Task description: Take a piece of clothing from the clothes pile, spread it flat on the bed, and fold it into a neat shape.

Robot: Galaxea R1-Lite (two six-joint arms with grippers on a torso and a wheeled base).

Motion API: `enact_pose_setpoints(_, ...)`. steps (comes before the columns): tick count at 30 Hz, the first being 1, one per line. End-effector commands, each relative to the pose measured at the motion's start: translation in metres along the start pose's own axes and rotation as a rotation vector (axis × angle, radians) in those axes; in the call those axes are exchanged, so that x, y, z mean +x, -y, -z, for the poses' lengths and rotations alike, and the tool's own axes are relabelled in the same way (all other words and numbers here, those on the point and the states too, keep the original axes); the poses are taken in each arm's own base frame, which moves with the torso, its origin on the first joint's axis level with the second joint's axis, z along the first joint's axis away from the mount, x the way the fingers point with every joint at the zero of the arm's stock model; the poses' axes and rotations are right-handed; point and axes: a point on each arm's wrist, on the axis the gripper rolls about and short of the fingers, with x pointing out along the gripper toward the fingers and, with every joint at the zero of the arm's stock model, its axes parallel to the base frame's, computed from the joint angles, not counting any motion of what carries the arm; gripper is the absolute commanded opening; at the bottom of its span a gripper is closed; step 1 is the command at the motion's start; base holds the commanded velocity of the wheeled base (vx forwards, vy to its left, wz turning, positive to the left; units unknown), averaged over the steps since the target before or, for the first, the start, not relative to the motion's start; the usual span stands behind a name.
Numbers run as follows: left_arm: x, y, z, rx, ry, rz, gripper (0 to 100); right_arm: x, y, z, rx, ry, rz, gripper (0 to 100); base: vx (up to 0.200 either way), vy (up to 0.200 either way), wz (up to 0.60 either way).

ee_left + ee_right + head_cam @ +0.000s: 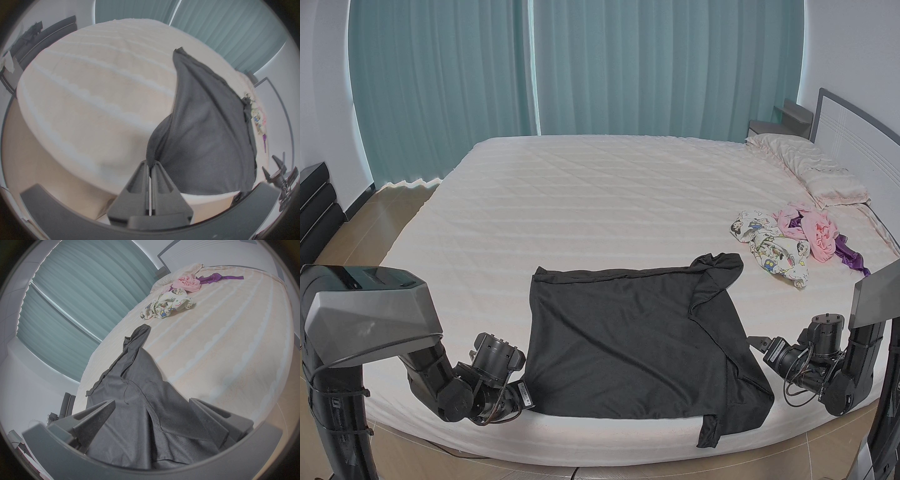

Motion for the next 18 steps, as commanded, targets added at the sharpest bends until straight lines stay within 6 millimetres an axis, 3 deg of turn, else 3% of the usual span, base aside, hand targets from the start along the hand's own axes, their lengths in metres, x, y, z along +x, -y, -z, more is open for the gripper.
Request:
enact_pose_setpoints(1,-0.030,-0.005,-0.010,0.018,-0.012,-0.026,0,0.000,0.000,0.000,0.000,0.001,-0.002,100,0.000,0.000,0.00)
enact_pose_setpoints(8,-0.027,-0.029,-0.010,0.077,-0.096,-0.133,0,0.000,0.000,-0.002,0.002,0.014,-0.006,100,0.000,0.000,0.00)
enact_pose_setpoints(14,-0.025,-0.035,-0.017,0.051,-0.086,-0.141,0,0.001,0.000,-0.003,0.001,0.019,-0.010,100,0.000,0.000,0.00)
enact_pose_setpoints(15,-0.025,-0.037,-0.018,0.046,-0.087,-0.145,100,0.002,-0.001,-0.003,-0.001,0.023,-0.011,100,0.000,0.000,0.00)
enact_pose_setpoints(18,-0.023,-0.041,-0.021,0.039,-0.085,-0.155,100,0.001,-0.002,-0.006,-0.001,0.033,-0.017,100,0.000,0.000,0.00)
